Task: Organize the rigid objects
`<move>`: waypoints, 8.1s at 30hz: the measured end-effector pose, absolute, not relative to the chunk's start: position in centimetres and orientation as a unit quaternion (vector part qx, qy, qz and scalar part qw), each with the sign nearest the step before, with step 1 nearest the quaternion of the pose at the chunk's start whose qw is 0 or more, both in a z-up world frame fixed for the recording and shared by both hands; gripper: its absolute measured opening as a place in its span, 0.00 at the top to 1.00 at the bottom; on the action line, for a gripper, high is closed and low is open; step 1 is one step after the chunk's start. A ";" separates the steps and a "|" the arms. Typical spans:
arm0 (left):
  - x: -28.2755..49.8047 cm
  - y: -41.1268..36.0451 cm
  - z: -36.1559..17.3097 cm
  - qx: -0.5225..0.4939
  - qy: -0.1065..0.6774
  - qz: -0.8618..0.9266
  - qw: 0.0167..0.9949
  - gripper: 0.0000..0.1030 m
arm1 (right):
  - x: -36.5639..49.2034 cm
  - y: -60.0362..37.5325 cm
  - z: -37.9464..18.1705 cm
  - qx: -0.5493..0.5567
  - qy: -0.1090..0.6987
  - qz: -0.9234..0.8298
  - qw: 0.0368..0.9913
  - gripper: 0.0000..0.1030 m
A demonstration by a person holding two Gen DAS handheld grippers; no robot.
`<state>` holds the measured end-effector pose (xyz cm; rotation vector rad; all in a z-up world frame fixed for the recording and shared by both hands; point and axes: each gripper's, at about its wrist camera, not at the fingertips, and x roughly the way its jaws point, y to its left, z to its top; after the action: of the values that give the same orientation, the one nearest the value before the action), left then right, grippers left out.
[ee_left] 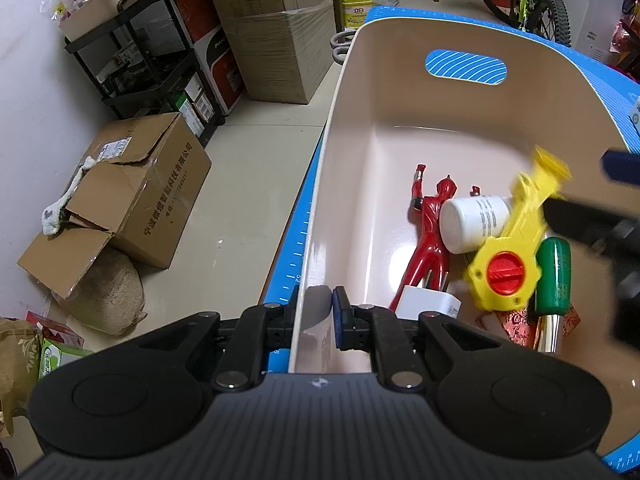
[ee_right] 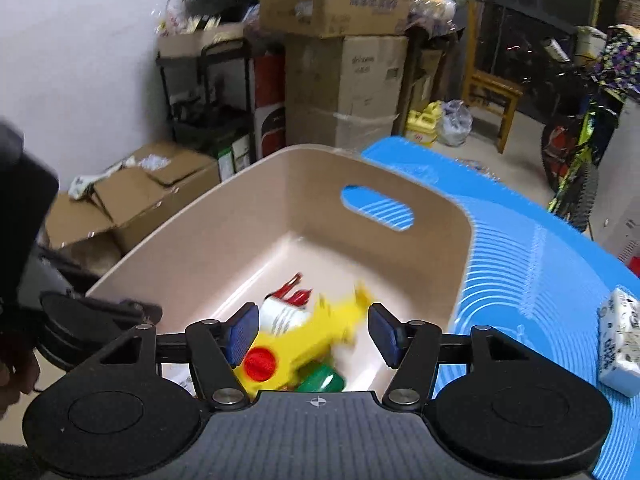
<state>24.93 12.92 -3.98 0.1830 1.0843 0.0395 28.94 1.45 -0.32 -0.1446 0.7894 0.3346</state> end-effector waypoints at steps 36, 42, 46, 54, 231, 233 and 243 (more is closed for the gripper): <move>24.8 12.9 -4.0 0.086 0.515 0.019 0.852 0.84 | 33.0 -13.9 -8.9 0.020 0.440 0.012 0.898 0.22; 24.8 12.9 -4.0 0.086 0.515 0.019 0.852 0.84 | 33.5 -13.8 -11.2 0.013 0.453 0.003 0.891 0.22; 24.8 12.9 -4.0 0.086 0.515 0.019 0.853 0.84 | 33.6 -13.3 -11.9 -0.002 0.452 0.002 0.892 0.22; 24.8 12.9 -4.0 0.086 0.515 0.019 0.853 0.84 | 33.0 -13.1 -12.3 0.005 0.443 0.008 0.897 0.47; -7.0 3.2 5.9 0.071 0.348 -0.065 0.933 0.12 | -12.5 -14.0 8.4 0.041 0.264 -0.055 0.962 0.06; -7.4 3.3 5.7 0.065 0.345 -0.062 0.934 0.12 | -12.9 -14.0 8.0 0.039 0.266 -0.053 0.962 0.06; -8.4 2.5 3.9 0.071 0.328 -0.074 0.939 0.12 | -14.4 -13.5 4.8 0.036 0.288 -0.042 0.956 0.06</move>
<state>-8.37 2.52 3.90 0.1443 0.6688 -0.1508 -14.36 -13.47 4.75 0.0739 0.5852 -0.0849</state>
